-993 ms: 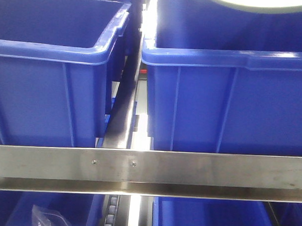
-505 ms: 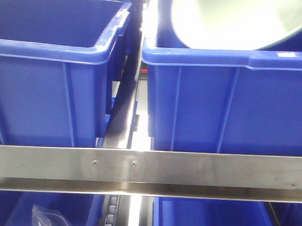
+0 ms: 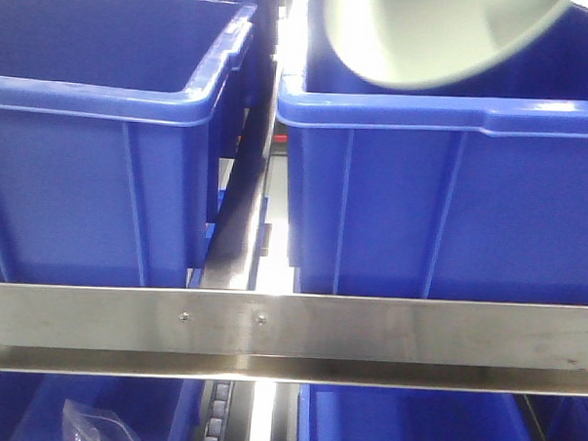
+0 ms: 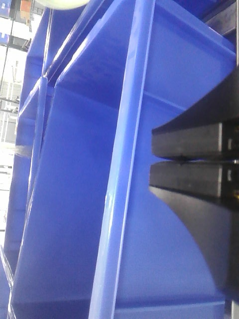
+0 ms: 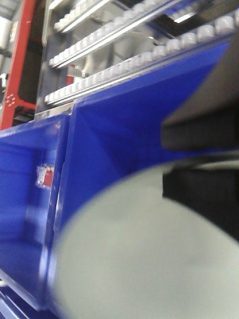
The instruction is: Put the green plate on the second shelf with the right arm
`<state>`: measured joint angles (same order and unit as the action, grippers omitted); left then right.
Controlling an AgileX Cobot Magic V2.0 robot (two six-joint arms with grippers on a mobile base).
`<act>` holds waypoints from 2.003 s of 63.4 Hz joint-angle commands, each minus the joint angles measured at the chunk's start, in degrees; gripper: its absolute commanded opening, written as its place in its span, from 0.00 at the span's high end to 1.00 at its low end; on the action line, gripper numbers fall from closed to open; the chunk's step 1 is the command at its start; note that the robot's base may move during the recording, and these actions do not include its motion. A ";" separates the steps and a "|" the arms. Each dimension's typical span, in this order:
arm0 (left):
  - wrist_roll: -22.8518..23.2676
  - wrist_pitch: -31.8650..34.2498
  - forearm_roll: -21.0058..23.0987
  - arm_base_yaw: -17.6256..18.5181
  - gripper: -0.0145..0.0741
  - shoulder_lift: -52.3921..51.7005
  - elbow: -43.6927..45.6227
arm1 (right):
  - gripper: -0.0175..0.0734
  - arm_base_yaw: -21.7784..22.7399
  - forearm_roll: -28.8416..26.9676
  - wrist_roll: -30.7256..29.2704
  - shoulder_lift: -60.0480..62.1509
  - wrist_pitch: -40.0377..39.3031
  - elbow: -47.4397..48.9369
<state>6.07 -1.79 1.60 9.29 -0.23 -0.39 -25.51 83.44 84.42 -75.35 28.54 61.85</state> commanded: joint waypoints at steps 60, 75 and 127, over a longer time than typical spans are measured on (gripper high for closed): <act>0.19 5.10 0.47 0.14 0.69 -1.04 -2.34 | 0.75 1.93 0.87 2.65 19.52 -16.37 -11.81; 0.19 5.10 0.47 0.14 0.69 -1.04 -2.34 | 0.75 1.93 -17.70 11.70 32.13 -4.10 -18.30; 0.19 5.10 0.47 0.14 0.69 -1.04 -2.34 | 0.75 2.37 -10.52 -6.61 58.48 -7.20 -35.44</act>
<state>6.07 -1.79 1.60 9.29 -0.23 -0.39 -24.34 69.47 78.40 -20.63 22.18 27.16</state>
